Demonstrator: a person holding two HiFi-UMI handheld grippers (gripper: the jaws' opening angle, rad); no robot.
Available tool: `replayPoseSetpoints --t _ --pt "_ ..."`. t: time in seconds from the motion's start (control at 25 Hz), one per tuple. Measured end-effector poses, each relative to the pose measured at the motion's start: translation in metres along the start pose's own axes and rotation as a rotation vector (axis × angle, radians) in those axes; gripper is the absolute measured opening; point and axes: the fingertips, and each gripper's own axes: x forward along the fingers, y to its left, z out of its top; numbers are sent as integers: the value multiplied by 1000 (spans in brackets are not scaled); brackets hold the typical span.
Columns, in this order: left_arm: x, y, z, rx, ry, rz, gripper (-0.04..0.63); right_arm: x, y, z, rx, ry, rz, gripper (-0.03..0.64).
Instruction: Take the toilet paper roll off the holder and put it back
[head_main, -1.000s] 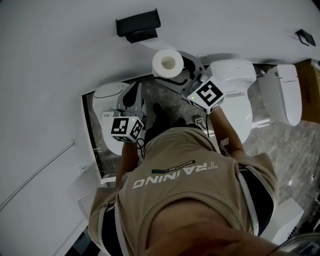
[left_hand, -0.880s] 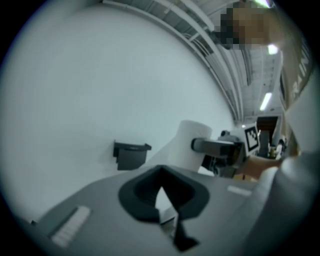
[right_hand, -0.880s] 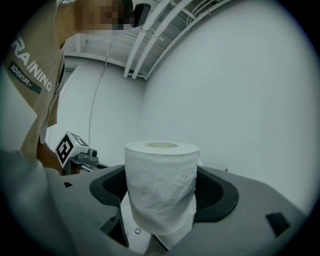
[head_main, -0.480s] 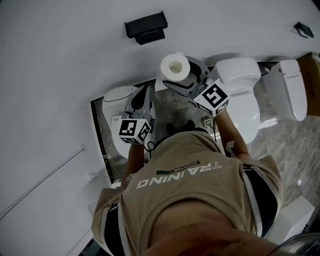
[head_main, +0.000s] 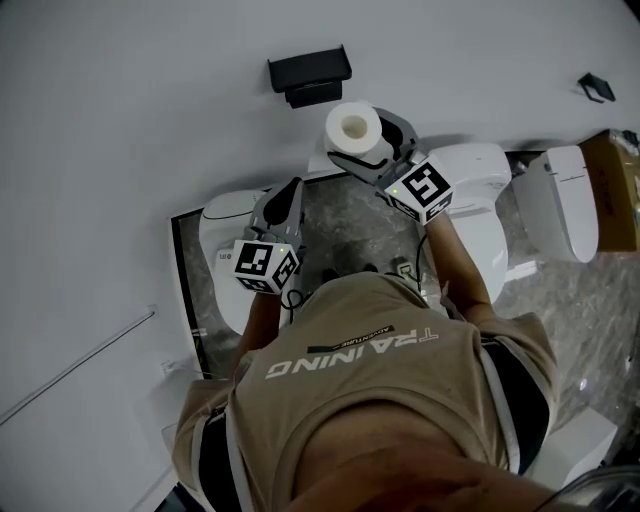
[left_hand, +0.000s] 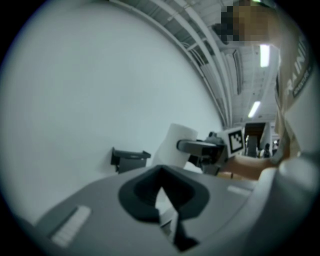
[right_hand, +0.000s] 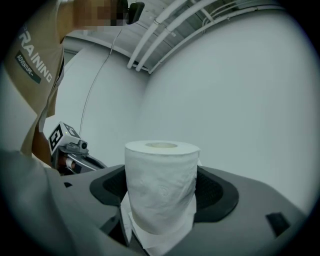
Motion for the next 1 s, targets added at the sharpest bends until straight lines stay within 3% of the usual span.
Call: replayPoseSetpoints --t 0.68,1.0 --pt "12 25 17 16 -12 36 0 101 -112 23 -89 -29 -27 353" --pt "10 38 17 1 12 67 0 140 -157 -5 -46 -14 -65 352"
